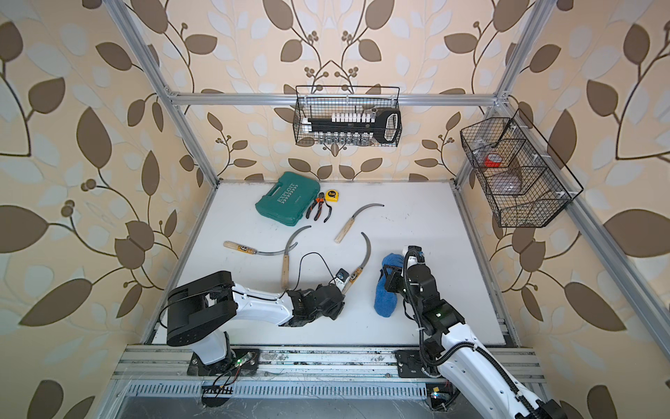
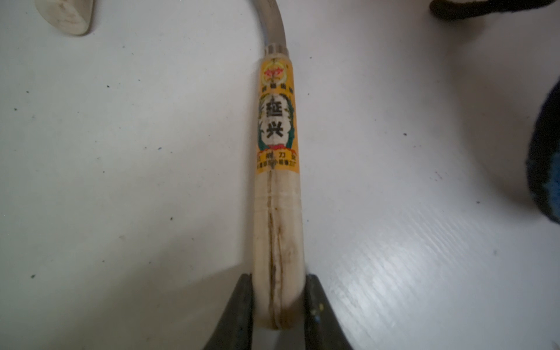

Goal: Wipe small sickles with rags
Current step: Pick up the small sickle from the center of the board.

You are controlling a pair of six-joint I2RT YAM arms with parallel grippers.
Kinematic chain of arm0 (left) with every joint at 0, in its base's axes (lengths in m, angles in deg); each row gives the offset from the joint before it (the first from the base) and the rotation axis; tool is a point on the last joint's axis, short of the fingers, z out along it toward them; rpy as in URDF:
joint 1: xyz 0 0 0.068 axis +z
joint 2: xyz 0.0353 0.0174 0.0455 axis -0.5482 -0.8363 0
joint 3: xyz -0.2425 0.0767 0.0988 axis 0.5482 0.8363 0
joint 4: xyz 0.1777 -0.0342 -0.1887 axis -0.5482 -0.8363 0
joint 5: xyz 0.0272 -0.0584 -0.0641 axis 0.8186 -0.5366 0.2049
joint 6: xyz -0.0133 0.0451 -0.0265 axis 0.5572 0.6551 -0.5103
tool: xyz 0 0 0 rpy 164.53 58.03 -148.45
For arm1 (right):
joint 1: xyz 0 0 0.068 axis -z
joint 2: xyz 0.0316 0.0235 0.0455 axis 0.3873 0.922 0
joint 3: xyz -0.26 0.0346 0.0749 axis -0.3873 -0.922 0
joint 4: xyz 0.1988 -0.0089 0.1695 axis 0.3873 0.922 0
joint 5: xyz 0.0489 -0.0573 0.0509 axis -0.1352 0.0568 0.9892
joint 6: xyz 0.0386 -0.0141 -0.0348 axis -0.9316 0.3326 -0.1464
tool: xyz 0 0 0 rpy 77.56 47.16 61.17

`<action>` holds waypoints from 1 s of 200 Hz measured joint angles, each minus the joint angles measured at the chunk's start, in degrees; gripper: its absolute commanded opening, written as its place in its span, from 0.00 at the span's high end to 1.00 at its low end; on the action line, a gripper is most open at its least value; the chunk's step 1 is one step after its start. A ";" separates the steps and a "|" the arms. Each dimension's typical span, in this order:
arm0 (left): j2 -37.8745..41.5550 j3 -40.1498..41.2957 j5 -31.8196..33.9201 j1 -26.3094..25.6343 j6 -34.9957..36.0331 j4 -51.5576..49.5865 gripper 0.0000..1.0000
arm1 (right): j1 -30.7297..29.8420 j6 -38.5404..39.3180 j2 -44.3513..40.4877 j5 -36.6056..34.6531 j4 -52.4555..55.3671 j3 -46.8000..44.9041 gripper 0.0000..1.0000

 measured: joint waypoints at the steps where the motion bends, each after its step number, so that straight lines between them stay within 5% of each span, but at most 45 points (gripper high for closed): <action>1: 0.00 0.00 0.00 0.00 0.04 0.00 0.86 | 0.00 0.00 0.00 0.00 0.00 0.00 1.00; 52: 1.53 0.94 -0.15 0.00 0.57 -1.11 0.98 | -1.07 1.92 3.34 5.42 -3.50 0.13 1.00; 103: 10.56 2.01 -1.36 0.00 4.92 -5.11 0.99 | -17.44 4.85 20.04 3.80 -6.45 7.54 1.00; 153: 18.67 2.89 0.48 0.44 9.79 -7.30 1.00 | -18.73 5.66 33.51 4.22 -11.06 13.94 1.00; 200: 20.37 4.81 1.60 0.50 12.20 -7.69 1.00 | -18.91 5.79 36.35 4.92 -12.22 15.06 1.00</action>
